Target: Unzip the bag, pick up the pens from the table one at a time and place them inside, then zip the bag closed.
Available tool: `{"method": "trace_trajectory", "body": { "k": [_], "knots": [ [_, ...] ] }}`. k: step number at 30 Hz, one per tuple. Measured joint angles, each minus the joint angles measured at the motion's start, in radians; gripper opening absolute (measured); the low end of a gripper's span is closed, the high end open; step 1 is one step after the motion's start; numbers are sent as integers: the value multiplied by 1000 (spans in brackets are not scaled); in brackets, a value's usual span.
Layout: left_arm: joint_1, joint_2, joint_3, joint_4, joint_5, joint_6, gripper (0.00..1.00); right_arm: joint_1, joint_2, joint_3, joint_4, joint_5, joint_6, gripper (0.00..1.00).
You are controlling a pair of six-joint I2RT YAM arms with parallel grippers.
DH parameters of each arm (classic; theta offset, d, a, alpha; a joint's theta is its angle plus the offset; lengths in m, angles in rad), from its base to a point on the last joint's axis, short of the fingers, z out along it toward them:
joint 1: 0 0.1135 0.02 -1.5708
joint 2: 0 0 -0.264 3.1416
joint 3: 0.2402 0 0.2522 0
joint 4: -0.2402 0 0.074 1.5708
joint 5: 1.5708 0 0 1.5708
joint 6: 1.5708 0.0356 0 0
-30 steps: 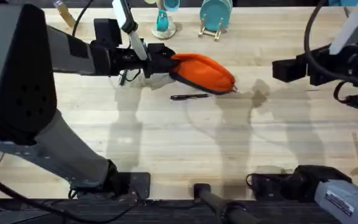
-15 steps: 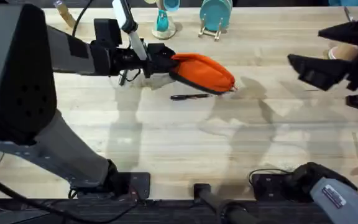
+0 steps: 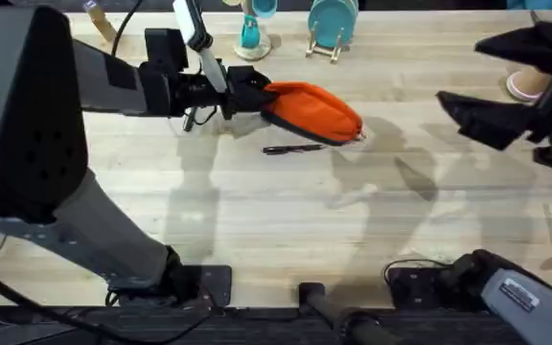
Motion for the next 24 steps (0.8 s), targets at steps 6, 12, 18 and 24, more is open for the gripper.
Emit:
{"method": "trace_trajectory", "body": {
  "k": [6,12,18,24],
  "knots": [
    [0,0,0,0,0,0,43,22,111,-10,1,-5,-134,997],
    [-1,0,0,1,0,0,43,39,223,-10,2,-38,-209,996],
    [-1,0,0,1,0,0,43,94,332,-10,2,-48,-258,996],
    [-1,0,0,1,0,0,43,137,436,-10,9,-51,-318,996]
  ]
}}
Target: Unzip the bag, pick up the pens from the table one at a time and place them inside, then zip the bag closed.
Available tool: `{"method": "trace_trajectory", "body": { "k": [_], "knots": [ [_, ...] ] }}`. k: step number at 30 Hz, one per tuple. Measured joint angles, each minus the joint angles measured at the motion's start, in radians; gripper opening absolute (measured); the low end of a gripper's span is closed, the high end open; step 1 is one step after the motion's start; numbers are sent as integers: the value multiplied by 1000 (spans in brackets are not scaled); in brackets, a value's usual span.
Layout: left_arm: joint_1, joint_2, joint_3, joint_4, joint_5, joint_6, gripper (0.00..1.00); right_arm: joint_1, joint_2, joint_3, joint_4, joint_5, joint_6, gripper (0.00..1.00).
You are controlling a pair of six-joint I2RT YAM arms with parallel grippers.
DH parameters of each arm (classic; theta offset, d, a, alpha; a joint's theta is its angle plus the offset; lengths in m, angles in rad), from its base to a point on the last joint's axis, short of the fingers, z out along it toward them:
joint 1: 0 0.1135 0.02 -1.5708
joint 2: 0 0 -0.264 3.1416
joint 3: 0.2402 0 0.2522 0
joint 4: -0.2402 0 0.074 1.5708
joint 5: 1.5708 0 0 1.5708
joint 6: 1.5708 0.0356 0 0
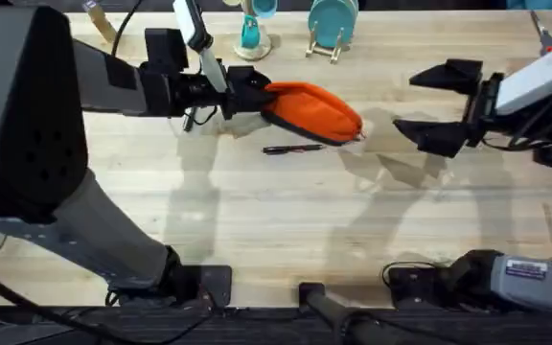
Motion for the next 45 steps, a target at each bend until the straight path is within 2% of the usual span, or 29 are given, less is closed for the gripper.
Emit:
{"method": "trace_trajectory", "body": {
  "k": [9,21,39,45],
  "knots": [
    [0,0,0,1,-1,0,43,4,74,0,-4,0,3,996],
    [0,0,0,2,-1,0,42,4,75,0,-56,39,101,996],
    [0,0,0,2,-1,0,43,7,75,0,-112,40,120,996],
    [0,0,0,2,-1,0,43,38,75,0,-87,111,201,996]
  ]
}}
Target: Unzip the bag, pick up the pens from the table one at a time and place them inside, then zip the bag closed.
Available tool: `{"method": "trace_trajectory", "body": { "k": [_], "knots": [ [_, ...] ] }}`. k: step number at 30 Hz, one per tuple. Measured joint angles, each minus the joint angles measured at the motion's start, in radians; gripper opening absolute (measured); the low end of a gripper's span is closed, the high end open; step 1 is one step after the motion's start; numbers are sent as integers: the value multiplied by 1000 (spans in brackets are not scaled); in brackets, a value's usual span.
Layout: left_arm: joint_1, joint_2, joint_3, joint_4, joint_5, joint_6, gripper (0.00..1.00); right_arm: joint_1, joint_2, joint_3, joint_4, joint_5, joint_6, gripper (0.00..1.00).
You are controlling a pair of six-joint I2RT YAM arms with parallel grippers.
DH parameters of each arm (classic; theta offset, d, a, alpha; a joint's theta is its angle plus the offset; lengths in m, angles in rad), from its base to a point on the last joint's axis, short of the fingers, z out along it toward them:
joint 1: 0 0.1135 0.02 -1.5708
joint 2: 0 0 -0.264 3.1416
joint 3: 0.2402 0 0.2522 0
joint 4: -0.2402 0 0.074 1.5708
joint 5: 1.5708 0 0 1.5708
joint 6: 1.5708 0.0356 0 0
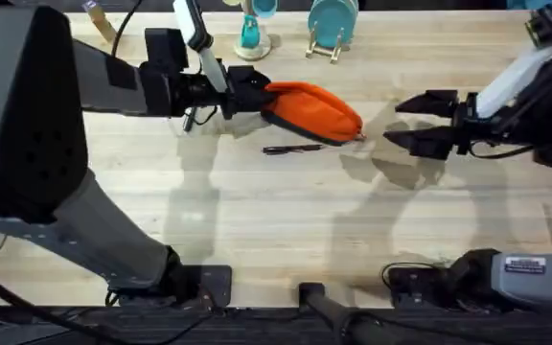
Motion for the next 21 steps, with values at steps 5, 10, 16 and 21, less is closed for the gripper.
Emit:
{"method": "trace_trajectory", "body": {
  "k": [5,10,16,21],
  "knots": [
    [0,0,0,0,0,0,43,50,0,0,62,81,101,996],
    [0,0,0,0,0,0,43,129,0,0,98,171,202,996],
    [0,0,0,0,0,0,43,182,0,0,97,217,300,996],
    [0,0,0,0,0,0,43,209,0,0,85,224,364,996]
  ]
}}
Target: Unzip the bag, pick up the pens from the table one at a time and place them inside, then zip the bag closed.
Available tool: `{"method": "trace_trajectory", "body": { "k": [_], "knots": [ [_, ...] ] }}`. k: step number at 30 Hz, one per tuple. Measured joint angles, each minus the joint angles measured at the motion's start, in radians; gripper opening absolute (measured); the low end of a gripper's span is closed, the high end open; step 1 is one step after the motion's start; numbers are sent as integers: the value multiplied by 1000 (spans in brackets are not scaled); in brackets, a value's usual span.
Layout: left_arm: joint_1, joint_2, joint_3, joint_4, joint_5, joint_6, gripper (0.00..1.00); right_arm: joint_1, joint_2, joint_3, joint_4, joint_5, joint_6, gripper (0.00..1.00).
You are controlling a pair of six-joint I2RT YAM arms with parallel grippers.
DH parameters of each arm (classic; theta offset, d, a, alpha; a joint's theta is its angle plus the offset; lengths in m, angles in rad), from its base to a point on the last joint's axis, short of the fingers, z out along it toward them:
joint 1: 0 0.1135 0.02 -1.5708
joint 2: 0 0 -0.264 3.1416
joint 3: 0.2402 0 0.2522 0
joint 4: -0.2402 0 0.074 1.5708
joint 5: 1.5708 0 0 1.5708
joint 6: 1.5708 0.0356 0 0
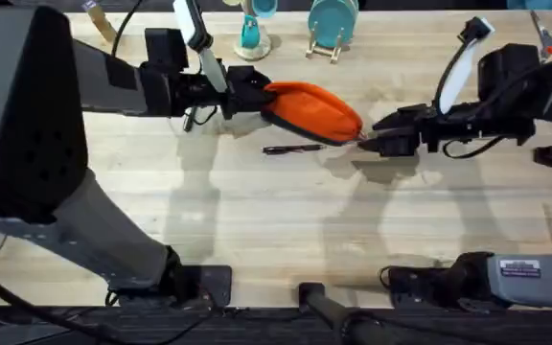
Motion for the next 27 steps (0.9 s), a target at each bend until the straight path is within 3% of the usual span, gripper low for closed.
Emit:
{"method": "trace_trajectory", "body": {
  "k": [12,24,27],
  "knots": [
    [0,0,0,0,0,0,43,9,1,0,58,19,55,996],
    [0,0,0,0,0,0,42,96,1,0,109,86,81,995],
    [0,0,0,0,0,0,42,96,1,0,114,92,82,955]
  ]
}}
